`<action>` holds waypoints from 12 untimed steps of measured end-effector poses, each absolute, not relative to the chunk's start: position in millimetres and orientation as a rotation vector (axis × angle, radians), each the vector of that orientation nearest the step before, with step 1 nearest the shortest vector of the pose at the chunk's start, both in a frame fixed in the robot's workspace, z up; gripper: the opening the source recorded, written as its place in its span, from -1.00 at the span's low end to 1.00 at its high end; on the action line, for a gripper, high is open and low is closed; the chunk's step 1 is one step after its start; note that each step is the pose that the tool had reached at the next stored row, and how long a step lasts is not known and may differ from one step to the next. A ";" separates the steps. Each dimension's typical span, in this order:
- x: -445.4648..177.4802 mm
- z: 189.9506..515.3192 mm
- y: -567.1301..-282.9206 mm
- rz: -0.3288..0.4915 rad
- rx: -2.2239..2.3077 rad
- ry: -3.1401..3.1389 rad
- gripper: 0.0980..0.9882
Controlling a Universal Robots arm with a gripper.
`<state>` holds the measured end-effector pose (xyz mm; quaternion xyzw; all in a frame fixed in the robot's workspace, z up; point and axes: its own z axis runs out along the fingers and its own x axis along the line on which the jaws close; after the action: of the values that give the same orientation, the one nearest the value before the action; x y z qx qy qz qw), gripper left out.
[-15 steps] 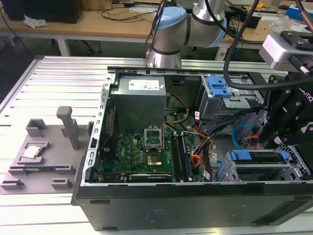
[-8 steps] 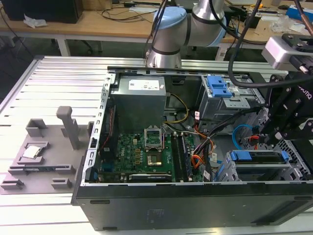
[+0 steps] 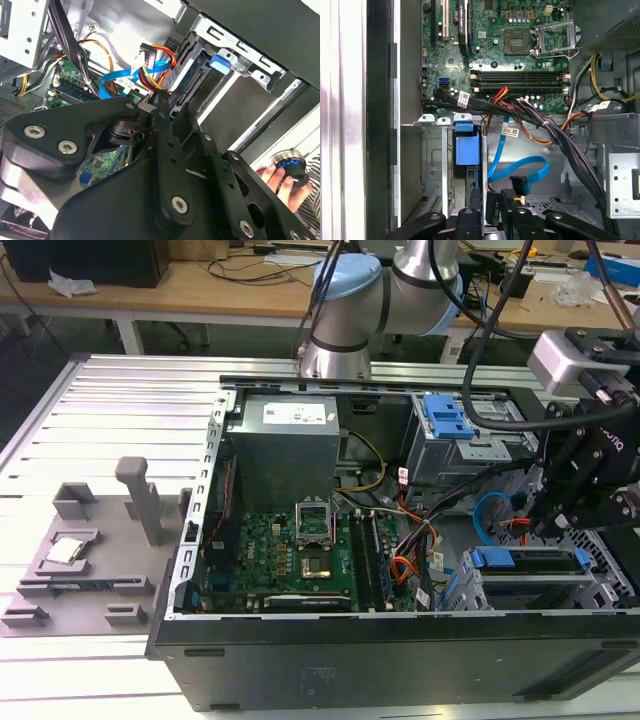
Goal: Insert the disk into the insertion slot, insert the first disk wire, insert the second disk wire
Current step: 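Insert the first disk wire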
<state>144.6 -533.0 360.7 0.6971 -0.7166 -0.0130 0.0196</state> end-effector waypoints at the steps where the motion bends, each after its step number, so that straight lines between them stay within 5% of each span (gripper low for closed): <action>1: 144.7 360.7 -533.1 -0.039 2.162 -2.223 -0.54; 5: 144.8 360.7 -533.0 -0.037 2.161 -2.222 -0.54; 7: 144.8 360.7 -533.0 -0.035 2.160 -2.221 -0.86; 12: 144.9 360.6 -533.1 -0.032 2.159 -2.220 -0.86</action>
<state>144.9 -533.1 360.6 0.6970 -0.7166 -0.0103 0.0223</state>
